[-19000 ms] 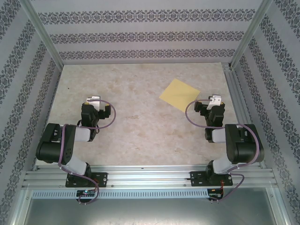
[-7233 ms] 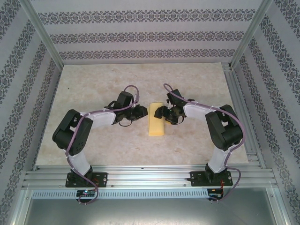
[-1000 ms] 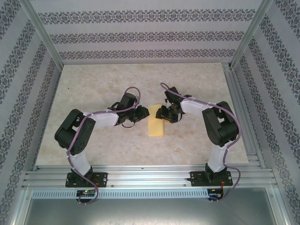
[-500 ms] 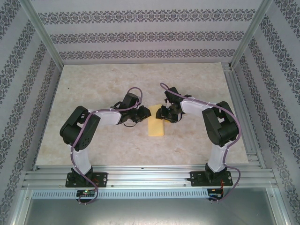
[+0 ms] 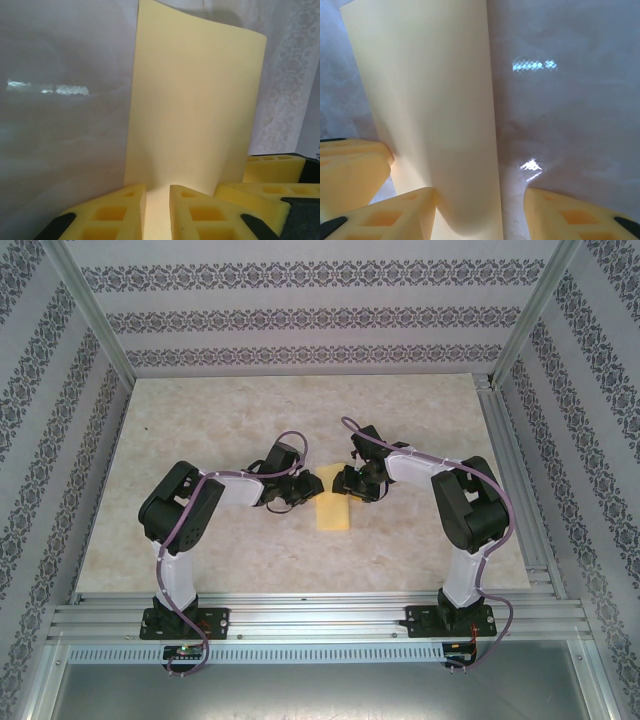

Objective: Fold a paper plane with a square sheet of paper (pick it up from the middle)
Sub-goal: Hold the square sheet of paper at the center of the table, then fold the square sheet of paper in half at the center of the table.

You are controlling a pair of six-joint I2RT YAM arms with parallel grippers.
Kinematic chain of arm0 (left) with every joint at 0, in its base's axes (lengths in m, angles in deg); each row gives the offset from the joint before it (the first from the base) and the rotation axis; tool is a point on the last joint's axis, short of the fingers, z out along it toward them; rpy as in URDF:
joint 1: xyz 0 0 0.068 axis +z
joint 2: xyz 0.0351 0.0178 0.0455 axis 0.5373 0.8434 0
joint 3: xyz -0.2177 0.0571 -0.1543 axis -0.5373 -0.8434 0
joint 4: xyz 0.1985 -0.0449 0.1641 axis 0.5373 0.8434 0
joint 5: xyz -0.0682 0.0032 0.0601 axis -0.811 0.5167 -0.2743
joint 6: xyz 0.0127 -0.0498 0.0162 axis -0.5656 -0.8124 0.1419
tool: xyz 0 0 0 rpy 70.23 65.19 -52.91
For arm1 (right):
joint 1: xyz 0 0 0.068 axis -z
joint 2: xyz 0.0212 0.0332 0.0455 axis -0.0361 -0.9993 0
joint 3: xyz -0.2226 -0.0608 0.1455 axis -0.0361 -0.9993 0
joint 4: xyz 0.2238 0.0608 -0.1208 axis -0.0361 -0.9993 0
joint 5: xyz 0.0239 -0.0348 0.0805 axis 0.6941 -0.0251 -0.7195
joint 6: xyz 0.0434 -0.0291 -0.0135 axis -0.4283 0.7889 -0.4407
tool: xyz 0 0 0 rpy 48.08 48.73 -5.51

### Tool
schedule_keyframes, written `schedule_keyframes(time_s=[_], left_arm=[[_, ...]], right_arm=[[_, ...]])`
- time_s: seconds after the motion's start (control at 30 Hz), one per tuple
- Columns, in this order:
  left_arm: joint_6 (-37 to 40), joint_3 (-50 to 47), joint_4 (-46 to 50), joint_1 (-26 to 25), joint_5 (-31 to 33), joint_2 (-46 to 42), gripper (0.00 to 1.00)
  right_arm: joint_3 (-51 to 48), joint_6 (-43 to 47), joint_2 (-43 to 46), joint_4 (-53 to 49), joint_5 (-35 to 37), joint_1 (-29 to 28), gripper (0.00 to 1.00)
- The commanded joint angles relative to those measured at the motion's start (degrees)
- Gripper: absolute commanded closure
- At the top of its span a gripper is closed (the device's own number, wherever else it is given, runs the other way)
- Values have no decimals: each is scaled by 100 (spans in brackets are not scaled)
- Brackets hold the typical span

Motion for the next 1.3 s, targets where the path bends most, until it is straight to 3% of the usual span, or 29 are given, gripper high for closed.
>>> schedule_keyframes(time_s=[0.0,0.4,0.47,0.73,1.27], left_arm=[[-16,71,-179,-82,-22,141,79],[213,16,62,-96,71,145,79],[239,34,102,-95,78,145,79],[283,68,158,-100,83,148,79],[314,87,204,-106,77,183,80]], right_arm=[[43,81,-102,-85,332,-45,49],[82,134,755,-143,184,120,44],[-18,117,895,42,-74,164,48],[-293,-208,770,958,-1123,149,76],[-603,-68,180,990,-964,244,76]])
